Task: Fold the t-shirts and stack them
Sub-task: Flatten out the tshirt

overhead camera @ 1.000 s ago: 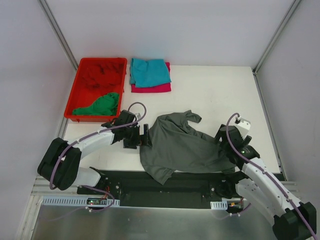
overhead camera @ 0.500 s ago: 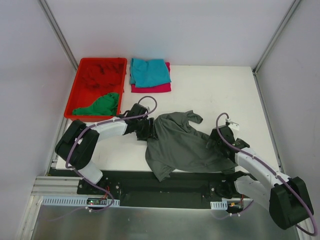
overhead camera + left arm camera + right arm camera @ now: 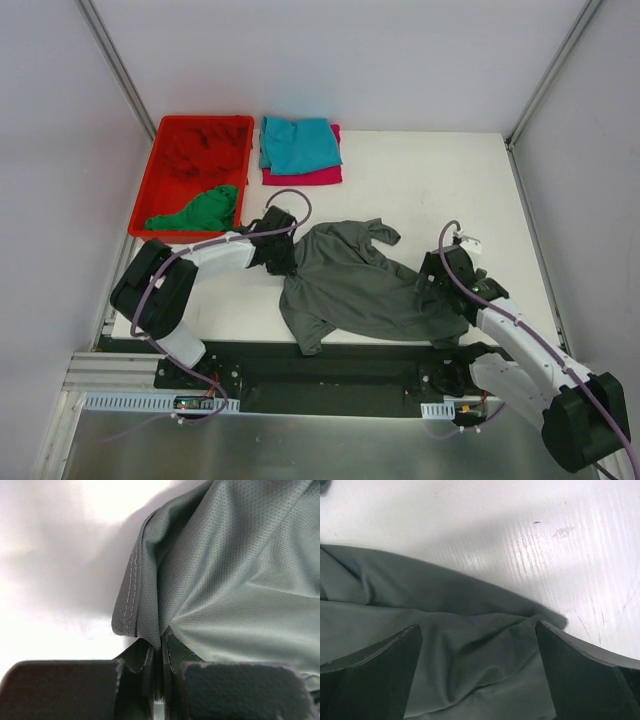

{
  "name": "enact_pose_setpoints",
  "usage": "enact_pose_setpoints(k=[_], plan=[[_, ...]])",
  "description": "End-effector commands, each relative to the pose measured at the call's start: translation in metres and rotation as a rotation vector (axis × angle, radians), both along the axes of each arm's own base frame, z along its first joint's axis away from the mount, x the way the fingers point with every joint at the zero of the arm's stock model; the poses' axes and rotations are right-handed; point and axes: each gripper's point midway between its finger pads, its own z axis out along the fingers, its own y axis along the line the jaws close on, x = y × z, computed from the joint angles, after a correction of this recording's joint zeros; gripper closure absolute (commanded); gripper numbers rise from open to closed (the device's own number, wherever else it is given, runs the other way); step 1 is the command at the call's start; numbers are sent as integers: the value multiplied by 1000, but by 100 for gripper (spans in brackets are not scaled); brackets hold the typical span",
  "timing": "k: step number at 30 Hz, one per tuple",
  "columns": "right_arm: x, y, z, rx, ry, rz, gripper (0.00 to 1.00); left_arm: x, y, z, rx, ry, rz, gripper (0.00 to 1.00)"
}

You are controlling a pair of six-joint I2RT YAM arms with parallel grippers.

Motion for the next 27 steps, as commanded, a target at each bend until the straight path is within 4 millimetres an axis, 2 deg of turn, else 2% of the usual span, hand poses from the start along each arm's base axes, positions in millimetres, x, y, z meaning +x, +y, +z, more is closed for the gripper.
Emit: enact_pose_setpoints(k=[1, 6, 9, 10, 14, 17, 20, 24, 27], plan=[[-12, -7, 8, -18, 11, 19, 2, -14, 57, -6, 219, -17, 112, 100], [-21, -18, 7, -50, 22, -12, 1, -26, 82, -11, 275, 5, 173, 100], [-20, -20, 6, -52, 16, -32, 1, -28, 85, -13, 285, 12, 174, 100], [-19, -20, 4, -54, 15, -38, 4, -28, 85, -13, 285, 12, 172, 100], [-1, -5, 2, -14, 0, 29, 8, -26, 81, -12, 274, 14, 157, 100], [11, 4, -2, 0, 4, 74, 20, -27, 81, -13, 277, 21, 155, 100], [20, 4, -11, -2, 25, 70, 33, -28, 82, -14, 277, 23, 154, 100], [18, 4, -27, 14, 114, 55, 52, -28, 80, -12, 265, 18, 155, 100], [17, 10, -31, 38, 143, 74, 71, -28, 80, -11, 267, 15, 153, 100]])
